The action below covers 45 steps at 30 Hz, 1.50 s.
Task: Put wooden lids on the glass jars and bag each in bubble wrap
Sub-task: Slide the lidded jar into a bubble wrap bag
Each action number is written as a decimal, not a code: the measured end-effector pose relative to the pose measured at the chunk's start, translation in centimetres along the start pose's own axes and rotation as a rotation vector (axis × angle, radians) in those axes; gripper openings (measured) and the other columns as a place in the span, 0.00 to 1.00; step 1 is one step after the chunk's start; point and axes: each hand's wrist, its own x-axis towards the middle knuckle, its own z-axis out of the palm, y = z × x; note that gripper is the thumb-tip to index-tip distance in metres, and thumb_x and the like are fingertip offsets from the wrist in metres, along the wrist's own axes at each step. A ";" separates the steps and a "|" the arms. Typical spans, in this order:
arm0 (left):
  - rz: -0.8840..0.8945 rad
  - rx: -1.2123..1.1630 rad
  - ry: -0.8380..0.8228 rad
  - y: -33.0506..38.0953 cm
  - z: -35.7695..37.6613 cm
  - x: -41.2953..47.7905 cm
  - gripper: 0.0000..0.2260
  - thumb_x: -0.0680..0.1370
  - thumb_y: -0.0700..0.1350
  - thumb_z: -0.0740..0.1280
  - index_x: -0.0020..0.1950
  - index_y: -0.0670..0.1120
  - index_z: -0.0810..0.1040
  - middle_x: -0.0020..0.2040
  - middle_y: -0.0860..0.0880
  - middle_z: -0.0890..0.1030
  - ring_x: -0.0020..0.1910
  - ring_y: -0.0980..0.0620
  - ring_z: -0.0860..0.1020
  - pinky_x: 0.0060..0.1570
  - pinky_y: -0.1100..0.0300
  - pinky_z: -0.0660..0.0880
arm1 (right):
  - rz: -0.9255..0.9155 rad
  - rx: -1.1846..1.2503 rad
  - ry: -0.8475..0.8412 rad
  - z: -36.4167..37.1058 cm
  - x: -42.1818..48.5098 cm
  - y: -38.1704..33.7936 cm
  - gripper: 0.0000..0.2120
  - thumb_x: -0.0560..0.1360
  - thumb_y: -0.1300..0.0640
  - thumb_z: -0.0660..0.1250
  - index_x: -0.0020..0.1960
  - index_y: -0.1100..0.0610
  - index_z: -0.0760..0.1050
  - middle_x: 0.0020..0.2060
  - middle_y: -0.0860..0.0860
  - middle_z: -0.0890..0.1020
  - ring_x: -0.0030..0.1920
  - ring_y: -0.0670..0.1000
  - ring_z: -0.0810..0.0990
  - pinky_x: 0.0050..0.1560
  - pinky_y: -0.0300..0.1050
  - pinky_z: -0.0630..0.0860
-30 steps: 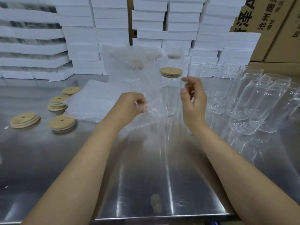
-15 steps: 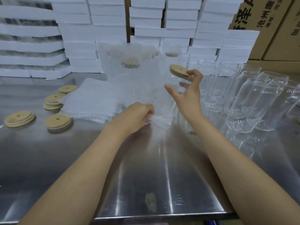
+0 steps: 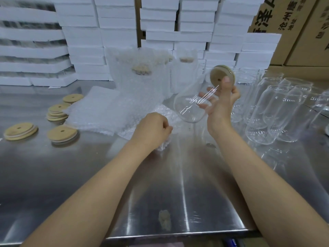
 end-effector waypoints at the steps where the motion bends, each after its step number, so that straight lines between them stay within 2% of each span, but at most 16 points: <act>1: -0.031 -0.078 -0.028 -0.1 0.2 0.0 0.09 0.77 0.45 0.66 0.39 0.43 0.80 0.38 0.48 0.80 0.41 0.49 0.78 0.39 0.61 0.69 | 0.000 -0.020 -0.035 0.2 -0.3 0.2 0.31 0.68 0.39 0.64 0.63 0.52 0.58 0.48 0.55 0.74 0.41 0.56 0.81 0.30 0.44 0.76; 6: -0.237 -0.430 -0.064 -1.0 0.3 0.3 0.13 0.76 0.38 0.65 0.32 0.41 0.80 0.24 0.53 0.78 0.24 0.61 0.75 0.26 0.71 0.68 | 0.085 -0.074 -0.104 0.8 -1.7 1.8 0.23 0.78 0.43 0.64 0.62 0.53 0.57 0.51 0.58 0.74 0.45 0.57 0.80 0.28 0.43 0.77; 9: -0.379 -0.732 -0.007 -1.2 0.3 0.5 0.11 0.75 0.31 0.63 0.34 0.37 0.78 0.32 0.42 0.77 0.27 0.56 0.75 0.29 0.67 0.71 | 0.068 -0.185 -0.053 0.9 -2.1 2.3 0.20 0.79 0.50 0.65 0.60 0.53 0.55 0.53 0.56 0.72 0.44 0.55 0.79 0.29 0.44 0.80; 12: -0.447 -0.790 0.157 -1.6 -0.3 1.0 0.11 0.75 0.35 0.66 0.32 0.40 0.79 0.26 0.49 0.77 0.24 0.55 0.74 0.32 0.66 0.71 | -0.043 -0.297 -0.036 0.4 -2.1 2.5 0.23 0.77 0.53 0.69 0.57 0.54 0.54 0.56 0.54 0.68 0.51 0.58 0.79 0.31 0.43 0.80; 16: -0.357 -0.812 0.281 -1.6 -1.3 1.4 0.12 0.75 0.41 0.69 0.30 0.44 0.77 0.22 0.55 0.75 0.21 0.59 0.73 0.28 0.68 0.72 | -0.102 -0.341 -0.038 0.2 -2.1 2.5 0.24 0.76 0.54 0.71 0.56 0.53 0.55 0.56 0.52 0.67 0.59 0.63 0.77 0.34 0.44 0.80; 18: -0.287 -0.818 0.315 -1.3 -1.6 1.3 0.12 0.75 0.42 0.70 0.31 0.43 0.77 0.22 0.54 0.75 0.22 0.58 0.72 0.27 0.68 0.71 | -0.138 -0.348 -0.011 0.3 -2.2 2.5 0.24 0.75 0.53 0.72 0.56 0.53 0.55 0.52 0.49 0.69 0.54 0.56 0.78 0.36 0.47 0.82; 21: -0.157 -0.848 0.307 -0.6 -2.0 1.1 0.11 0.75 0.43 0.70 0.33 0.44 0.76 0.24 0.54 0.75 0.25 0.58 0.72 0.29 0.68 0.70 | -0.193 -0.394 0.012 0.4 -2.2 2.5 0.27 0.73 0.53 0.74 0.56 0.55 0.55 0.48 0.45 0.69 0.41 0.38 0.78 0.50 0.61 0.80; 24: 0.019 -0.634 0.387 0.1 -1.8 0.6 0.06 0.74 0.45 0.72 0.38 0.47 0.79 0.43 0.54 0.76 0.42 0.58 0.75 0.47 0.66 0.71 | -0.156 -0.367 0.034 0.6 -2.2 2.6 0.29 0.72 0.52 0.75 0.55 0.55 0.55 0.49 0.45 0.68 0.41 0.37 0.78 0.53 0.62 0.79; 26: 0.184 -0.436 0.405 0.2 -1.8 0.1 0.05 0.75 0.48 0.71 0.45 0.48 0.79 0.57 0.52 0.72 0.59 0.56 0.71 0.62 0.63 0.66 | -0.092 -0.329 0.063 0.9 -2.4 2.6 0.29 0.71 0.50 0.75 0.54 0.54 0.55 0.50 0.47 0.70 0.50 0.48 0.80 0.49 0.58 0.82; 29: 0.442 -0.099 0.210 -0.3 -2.0 -0.1 0.28 0.69 0.59 0.73 0.66 0.48 0.73 0.71 0.48 0.66 0.72 0.51 0.62 0.75 0.52 0.52 | 0.025 -0.226 0.090 1.1 -2.8 2.6 0.28 0.69 0.45 0.76 0.51 0.49 0.56 0.55 0.49 0.73 0.58 0.56 0.79 0.42 0.49 0.83; 31: 0.550 0.179 0.170 -0.6 -1.9 0.1 0.41 0.66 0.56 0.77 0.75 0.48 0.64 0.74 0.43 0.63 0.74 0.46 0.60 0.76 0.47 0.47 | 0.054 -0.230 0.118 1.2 -3.0 2.5 0.29 0.67 0.43 0.76 0.51 0.49 0.56 0.55 0.46 0.74 0.60 0.56 0.79 0.54 0.54 0.81; 34: 0.560 0.321 0.286 -0.2 -1.7 -0.1 0.42 0.66 0.48 0.79 0.75 0.44 0.63 0.70 0.41 0.69 0.69 0.41 0.68 0.72 0.45 0.58 | 0.126 -0.261 0.134 1.4 -3.5 2.9 0.31 0.69 0.42 0.74 0.56 0.52 0.55 0.61 0.48 0.74 0.62 0.54 0.78 0.65 0.57 0.74; 37: 0.609 0.364 0.446 0.7 -1.4 -0.3 0.39 0.65 0.48 0.79 0.72 0.42 0.68 0.66 0.41 0.75 0.64 0.41 0.75 0.63 0.46 0.69 | 0.205 -0.250 0.106 2.2 -5.1 3.8 0.34 0.67 0.38 0.72 0.57 0.52 0.55 0.57 0.45 0.74 0.58 0.51 0.79 0.63 0.58 0.75; 40: 0.671 0.328 0.539 2.0 -0.7 -0.6 0.33 0.67 0.38 0.76 0.71 0.42 0.70 0.67 0.38 0.74 0.63 0.39 0.76 0.60 0.48 0.72 | 0.348 -0.150 0.013 3.0 -6.4 4.6 0.37 0.64 0.41 0.72 0.64 0.56 0.60 0.52 0.49 0.77 0.50 0.50 0.81 0.54 0.52 0.80; 42: 0.599 0.327 0.497 2.5 -0.5 -0.6 0.38 0.67 0.36 0.76 0.74 0.44 0.63 0.71 0.37 0.68 0.68 0.40 0.72 0.66 0.49 0.68 | 0.395 -0.131 -0.028 2.9 -6.2 4.6 0.33 0.70 0.45 0.72 0.65 0.56 0.60 0.48 0.51 0.79 0.46 0.50 0.82 0.47 0.47 0.79; 45: 0.382 0.375 0.325 2.0 -0.7 -0.1 0.50 0.69 0.61 0.72 0.76 0.50 0.40 0.78 0.39 0.48 0.78 0.42 0.50 0.75 0.51 0.44 | 0.294 -0.244 0.047 2.1 -4.5 3.4 0.29 0.71 0.43 0.72 0.61 0.52 0.59 0.54 0.49 0.79 0.50 0.48 0.80 0.50 0.50 0.79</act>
